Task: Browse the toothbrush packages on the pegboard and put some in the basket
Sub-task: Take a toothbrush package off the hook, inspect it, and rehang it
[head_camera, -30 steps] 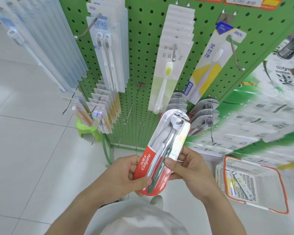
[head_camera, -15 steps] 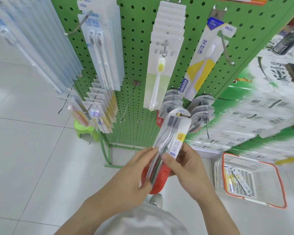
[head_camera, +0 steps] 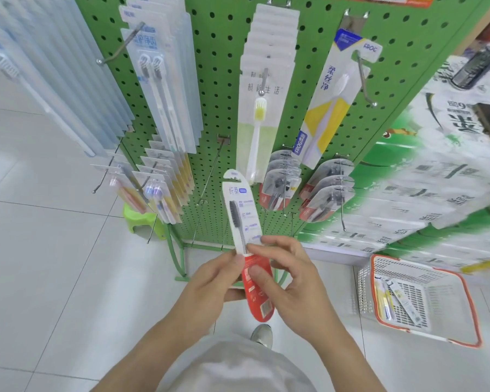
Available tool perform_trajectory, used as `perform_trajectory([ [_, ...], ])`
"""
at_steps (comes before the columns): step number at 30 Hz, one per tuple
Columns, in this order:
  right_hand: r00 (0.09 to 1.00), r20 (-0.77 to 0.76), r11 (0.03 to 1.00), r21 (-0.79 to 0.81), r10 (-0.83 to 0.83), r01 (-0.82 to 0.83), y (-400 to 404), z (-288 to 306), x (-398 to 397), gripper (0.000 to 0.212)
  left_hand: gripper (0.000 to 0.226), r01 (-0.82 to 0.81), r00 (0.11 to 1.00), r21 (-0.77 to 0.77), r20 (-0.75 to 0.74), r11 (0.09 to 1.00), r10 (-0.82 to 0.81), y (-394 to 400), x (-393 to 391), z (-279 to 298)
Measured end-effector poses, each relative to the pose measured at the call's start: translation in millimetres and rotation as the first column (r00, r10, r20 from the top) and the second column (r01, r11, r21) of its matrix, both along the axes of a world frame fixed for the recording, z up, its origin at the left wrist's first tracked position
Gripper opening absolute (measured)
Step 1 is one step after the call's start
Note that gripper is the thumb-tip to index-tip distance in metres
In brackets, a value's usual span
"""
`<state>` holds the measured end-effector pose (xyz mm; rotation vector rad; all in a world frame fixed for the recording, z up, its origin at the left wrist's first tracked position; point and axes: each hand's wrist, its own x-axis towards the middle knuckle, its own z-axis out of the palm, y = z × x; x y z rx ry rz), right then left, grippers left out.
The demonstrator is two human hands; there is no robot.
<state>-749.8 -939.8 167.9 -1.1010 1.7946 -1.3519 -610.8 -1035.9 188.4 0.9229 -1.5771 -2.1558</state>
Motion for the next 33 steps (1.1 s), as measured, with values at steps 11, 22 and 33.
perform_trajectory([
  [11,0.939,0.165,0.949,-0.042,-0.303,0.314,-23.7,10.5,-27.1,0.057,0.038,0.184,0.972,-0.025,0.155,0.983,-0.178,-10.5,4.2,-17.9],
  [22,0.937,0.089,0.941,0.041,-0.337,0.335,-48.8,18.7,-54.6,0.037,0.039,0.288,0.945,-0.065,0.180,0.955,-0.273,-10.1,0.3,-19.0],
  [33,0.958,-0.073,0.940,0.186,-0.277,0.286,-52.3,26.5,-49.5,0.055,0.034,0.286,0.948,-0.131,0.187,0.949,-0.259,-10.8,-0.6,-23.4],
])
